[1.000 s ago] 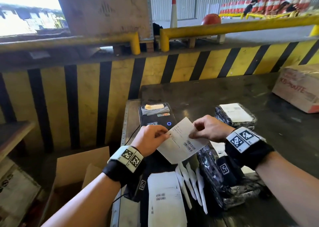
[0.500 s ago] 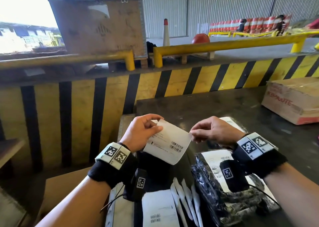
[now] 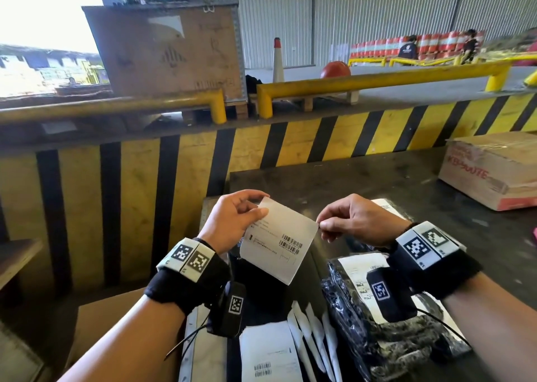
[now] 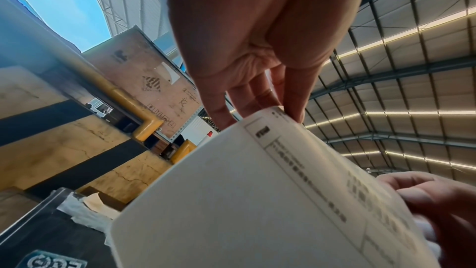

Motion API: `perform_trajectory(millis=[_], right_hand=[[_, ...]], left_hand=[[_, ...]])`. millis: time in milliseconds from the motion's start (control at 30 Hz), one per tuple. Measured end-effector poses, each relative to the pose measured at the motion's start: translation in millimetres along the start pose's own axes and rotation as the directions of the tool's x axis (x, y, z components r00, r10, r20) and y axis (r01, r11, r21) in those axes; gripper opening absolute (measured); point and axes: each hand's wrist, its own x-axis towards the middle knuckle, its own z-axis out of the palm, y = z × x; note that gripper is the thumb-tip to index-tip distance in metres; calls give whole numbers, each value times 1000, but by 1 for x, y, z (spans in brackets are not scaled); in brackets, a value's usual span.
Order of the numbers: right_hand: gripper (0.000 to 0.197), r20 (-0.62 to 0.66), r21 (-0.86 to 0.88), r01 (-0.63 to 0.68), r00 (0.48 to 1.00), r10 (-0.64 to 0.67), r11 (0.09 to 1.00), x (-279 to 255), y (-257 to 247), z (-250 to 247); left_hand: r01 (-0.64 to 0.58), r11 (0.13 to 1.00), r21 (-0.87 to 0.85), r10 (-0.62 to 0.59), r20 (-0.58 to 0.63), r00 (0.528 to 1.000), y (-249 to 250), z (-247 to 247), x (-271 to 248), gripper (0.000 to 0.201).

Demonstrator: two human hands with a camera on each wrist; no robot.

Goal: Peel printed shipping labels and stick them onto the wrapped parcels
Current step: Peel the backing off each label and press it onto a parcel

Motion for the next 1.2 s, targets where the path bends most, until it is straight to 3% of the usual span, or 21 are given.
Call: perform_trajectory(millis=[200,300,367,467,600,700,900,1100,1200], right_hand=[[17,-55,22,39,998,-38,999,0,-3,6],[18,-129,57,70,990,-63,996,3,-5,13],[19,-189,80,84,980,-67,993,7,-4,20],[21,-264,122,88,963,-53,989,13,-2,29],[22,-267,156,121,961,-76,980,18,-5,41],[24,-256,169,129,963,-83,977,19,-5,46],[10,-254,205,109,966,-54,973,15,-5,48],[18,-320,167,8,946,46,986,10,4,43],[14,-352,272,14,932,86,962,10,3,45]], left_hand=[[27,997,79,-24,-39,999,-2,3,3,24],[2,969,248,33,-139,990,-5,10,6,34],[-25,956,292,72,-152,986,-2,17,3,28],[-50,988,144,62,-77,995,5,32,-2,12],[-9,1000,-18,9,-19,1000,13,47,-7,16],[1,999,-39,-2,-12,1000,12,49,-8,17],[0,999,-44,-1,-14,1000,4,47,-9,12],[-2,1000,-27,0,-75,997,0,45,-8,11],[-9,1000,-18,8,-88,996,1,45,-7,11]])
